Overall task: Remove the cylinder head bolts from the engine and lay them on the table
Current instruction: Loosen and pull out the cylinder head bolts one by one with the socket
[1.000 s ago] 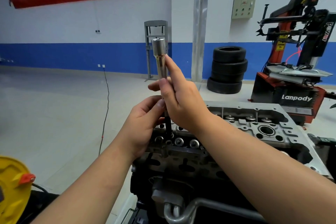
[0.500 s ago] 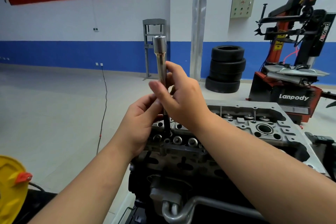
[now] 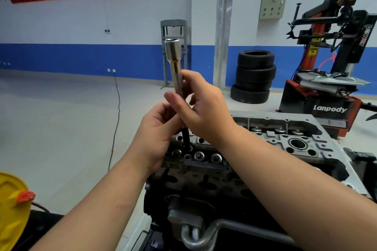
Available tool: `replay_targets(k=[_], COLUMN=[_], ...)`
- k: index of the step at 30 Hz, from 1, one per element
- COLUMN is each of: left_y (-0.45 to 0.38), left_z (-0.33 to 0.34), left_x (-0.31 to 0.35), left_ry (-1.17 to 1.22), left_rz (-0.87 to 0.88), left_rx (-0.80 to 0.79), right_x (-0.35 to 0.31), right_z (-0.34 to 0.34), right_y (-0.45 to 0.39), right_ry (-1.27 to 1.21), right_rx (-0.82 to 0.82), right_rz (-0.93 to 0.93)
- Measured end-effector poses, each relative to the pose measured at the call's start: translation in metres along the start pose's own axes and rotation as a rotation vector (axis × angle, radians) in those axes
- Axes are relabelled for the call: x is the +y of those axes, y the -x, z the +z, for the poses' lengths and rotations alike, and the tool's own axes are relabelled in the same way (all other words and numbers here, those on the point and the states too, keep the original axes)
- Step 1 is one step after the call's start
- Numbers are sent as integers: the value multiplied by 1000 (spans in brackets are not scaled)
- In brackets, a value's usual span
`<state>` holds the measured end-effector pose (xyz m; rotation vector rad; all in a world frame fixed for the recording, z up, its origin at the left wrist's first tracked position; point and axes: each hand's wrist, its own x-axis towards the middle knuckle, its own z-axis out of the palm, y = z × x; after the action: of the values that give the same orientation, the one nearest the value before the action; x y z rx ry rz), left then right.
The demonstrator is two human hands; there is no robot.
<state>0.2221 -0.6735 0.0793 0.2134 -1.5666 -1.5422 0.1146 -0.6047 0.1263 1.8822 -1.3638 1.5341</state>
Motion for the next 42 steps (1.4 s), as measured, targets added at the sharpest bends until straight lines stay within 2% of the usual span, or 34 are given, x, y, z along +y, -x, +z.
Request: replay_targets(k=[9, 15, 23, 30, 33, 36, 42], left_y=[1, 2, 2, 1, 1, 1, -1], left_z=[-1, 2, -2, -1, -3, -1, -3], left_x=[-1, -2, -3, -3, -3, -1, -6], left_ry=[-19, 1, -7, -4, 37, -3, 7], left_rz=[-13, 25, -5, 13, -31, -20, 15], left_rx=[-68, 31, -31, -21, -55, -44, 13], right_x=[1, 1, 2, 1, 2, 1, -2], right_z=[1, 3, 4, 3, 4, 3, 2], right_y=[1, -1, 3, -1, 1, 2, -1], right_ry=[5, 19, -3, 94, 103, 63, 90], right_rx=[-21, 57, 57, 114, 95, 96, 100], right_rz=[99, -18, 35, -104, -59, -21, -76])
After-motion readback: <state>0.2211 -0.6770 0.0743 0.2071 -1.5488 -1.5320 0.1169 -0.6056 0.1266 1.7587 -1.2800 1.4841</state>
